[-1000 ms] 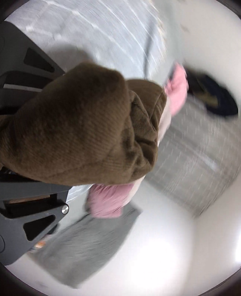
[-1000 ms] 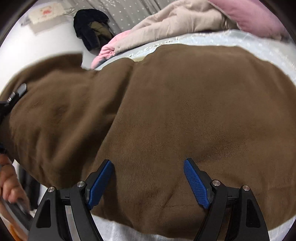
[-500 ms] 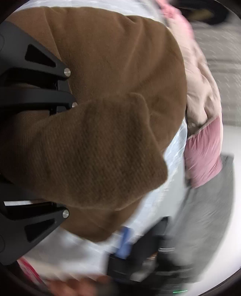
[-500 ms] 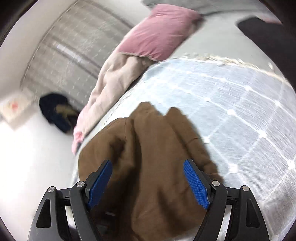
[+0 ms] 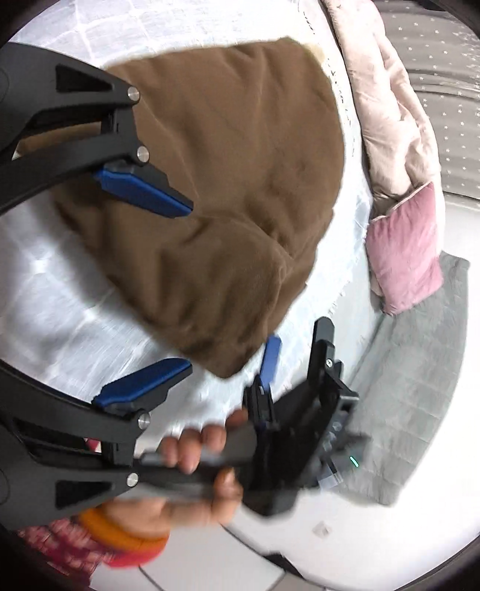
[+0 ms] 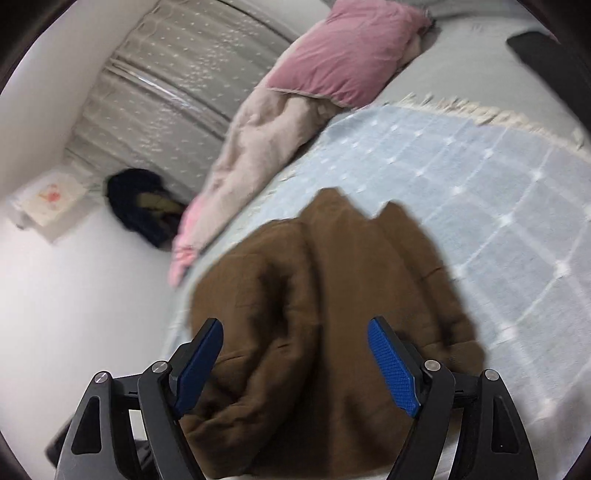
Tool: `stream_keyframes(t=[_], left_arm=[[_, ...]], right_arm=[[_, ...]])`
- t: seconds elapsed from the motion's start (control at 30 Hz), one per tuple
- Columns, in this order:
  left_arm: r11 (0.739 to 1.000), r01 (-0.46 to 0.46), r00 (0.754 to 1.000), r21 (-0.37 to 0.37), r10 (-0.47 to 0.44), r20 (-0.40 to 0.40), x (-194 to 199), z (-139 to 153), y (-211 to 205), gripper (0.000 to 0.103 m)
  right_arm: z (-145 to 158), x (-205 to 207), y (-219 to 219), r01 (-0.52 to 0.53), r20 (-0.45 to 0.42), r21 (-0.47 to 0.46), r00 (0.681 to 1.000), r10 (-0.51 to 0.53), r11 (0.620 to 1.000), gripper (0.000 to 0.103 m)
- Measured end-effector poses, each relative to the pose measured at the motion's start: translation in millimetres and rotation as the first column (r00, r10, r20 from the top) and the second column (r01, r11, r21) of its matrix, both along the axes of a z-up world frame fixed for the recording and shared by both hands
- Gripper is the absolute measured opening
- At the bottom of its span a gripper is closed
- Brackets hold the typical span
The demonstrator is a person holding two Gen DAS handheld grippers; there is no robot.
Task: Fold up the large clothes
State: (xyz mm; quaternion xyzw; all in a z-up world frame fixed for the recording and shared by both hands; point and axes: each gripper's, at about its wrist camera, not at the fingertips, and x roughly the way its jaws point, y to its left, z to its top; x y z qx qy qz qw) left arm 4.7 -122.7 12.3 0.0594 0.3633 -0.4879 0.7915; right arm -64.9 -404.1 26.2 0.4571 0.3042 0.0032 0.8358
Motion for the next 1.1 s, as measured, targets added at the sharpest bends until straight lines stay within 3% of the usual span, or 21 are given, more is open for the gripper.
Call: stream_keyframes(t=[0.07,0.2,0.33,0.43,0.53,0.63,0.8,0.9,0.93,1.0,1.1], left_arm=[[0.997,-0.021,1.000,-0.072,0.020,-0.016,7,11,26,0.087],[0.969,-0.177,0.984,-0.175,0.169,-0.060,33,9,71,0.093],[0.924,-0.367,0.927,-0.111,0.354,-0.121,73,-19,92,0.093],[0.900,-0.427,0.890,-0.092,0.400,-0.219,91,-40,102,0.093],[0.889,-0.450,0.867,-0.081,0.414,-0.278,98,-50,106,0.093],[0.897,-0.437,0.873,-0.058,0.408,-0.269,95,-53,103,0.093],[0.906,-0.422,0.882,-0.037,0.400,-0.247,92,-56,94,0.093],[0.906,-0.421,0.881,-0.035,0.400,-0.254,90,-58,93,0.093],[0.906,-0.422,0.881,-0.034,0.401,-0.252,91,-61,92,0.093],[0.904,-0.426,0.880,-0.034,0.406,-0.245,90,-62,91,0.093],[0.897,-0.440,0.877,-0.044,0.418,-0.238,90,-59,91,0.093]], right_arm=[[-1,3,-1,-0.018,0.039,0.070,0.999,0.015,0.997,0.087],[-4,6,4,-0.025,0.037,0.137,0.999,0.020,0.990,0.092],[-14,13,19,-0.025,-0.036,0.173,0.999,0.031,0.985,0.092],[-21,25,35,-0.071,-0.063,0.224,0.994,0.087,0.972,0.093],[-27,38,39,-0.060,-0.129,0.204,0.988,0.088,0.977,0.093],[-36,46,40,-0.046,-0.158,0.240,0.984,0.085,0.970,0.093],[-47,69,55,-0.140,-0.086,0.391,0.978,0.188,0.910,0.094],[-50,80,67,-0.176,-0.097,0.362,0.970,0.224,0.915,0.093],[-50,83,71,-0.181,-0.105,0.332,0.968,0.227,0.926,0.089],[-44,86,77,-0.192,-0.120,0.262,0.966,0.229,0.946,0.052],[-29,87,80,-0.195,-0.092,0.194,0.972,0.216,0.961,0.029]])
